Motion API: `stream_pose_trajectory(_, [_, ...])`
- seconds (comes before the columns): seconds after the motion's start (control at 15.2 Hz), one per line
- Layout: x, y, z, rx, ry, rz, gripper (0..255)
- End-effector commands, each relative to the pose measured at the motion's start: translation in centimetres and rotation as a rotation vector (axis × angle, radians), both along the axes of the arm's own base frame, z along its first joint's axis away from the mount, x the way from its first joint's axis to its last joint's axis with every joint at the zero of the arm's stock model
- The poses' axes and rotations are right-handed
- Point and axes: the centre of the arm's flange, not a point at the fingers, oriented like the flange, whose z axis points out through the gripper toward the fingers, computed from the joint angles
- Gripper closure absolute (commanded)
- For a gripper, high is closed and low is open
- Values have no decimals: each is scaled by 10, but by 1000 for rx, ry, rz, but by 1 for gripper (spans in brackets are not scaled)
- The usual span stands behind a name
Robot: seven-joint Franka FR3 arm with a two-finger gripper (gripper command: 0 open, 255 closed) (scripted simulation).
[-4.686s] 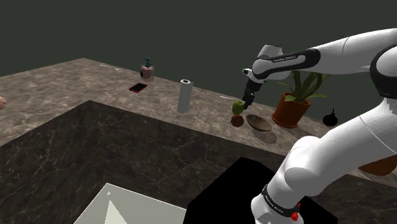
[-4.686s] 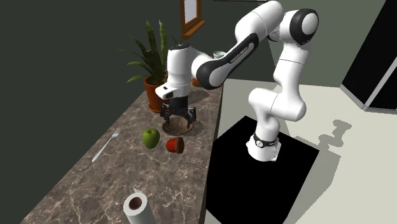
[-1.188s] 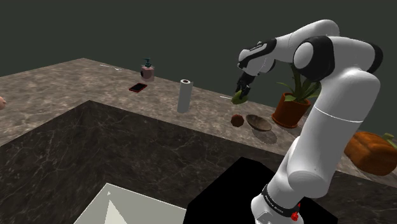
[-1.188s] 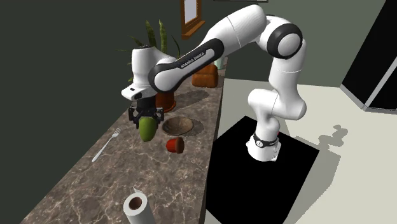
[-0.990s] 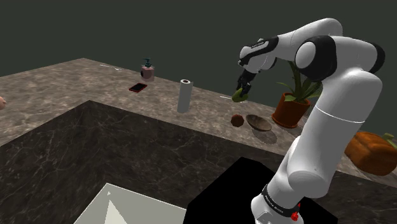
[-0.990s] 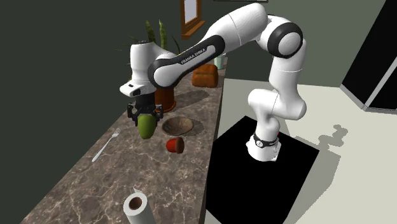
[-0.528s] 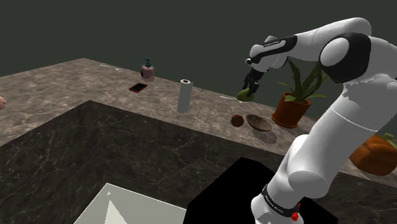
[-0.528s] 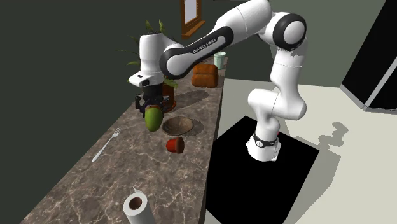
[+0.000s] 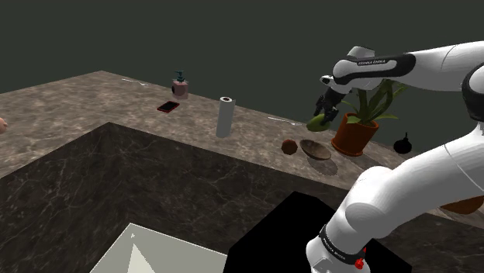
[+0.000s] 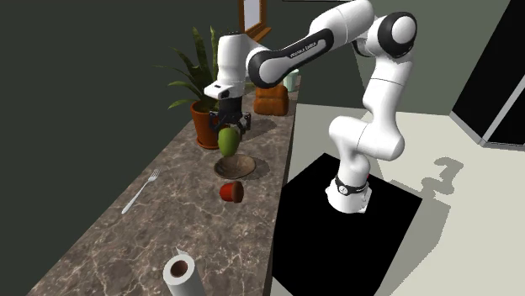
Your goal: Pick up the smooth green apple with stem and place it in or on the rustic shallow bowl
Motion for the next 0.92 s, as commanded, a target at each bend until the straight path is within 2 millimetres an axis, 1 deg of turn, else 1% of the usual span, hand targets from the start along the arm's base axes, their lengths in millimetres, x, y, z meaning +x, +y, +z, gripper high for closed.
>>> stream_pose_trajectory(0.0, [-19,1,-3,-3,0,1,255])
stream_pose_trajectory(0.86, [-19,1,-72,-3,0,1,255])
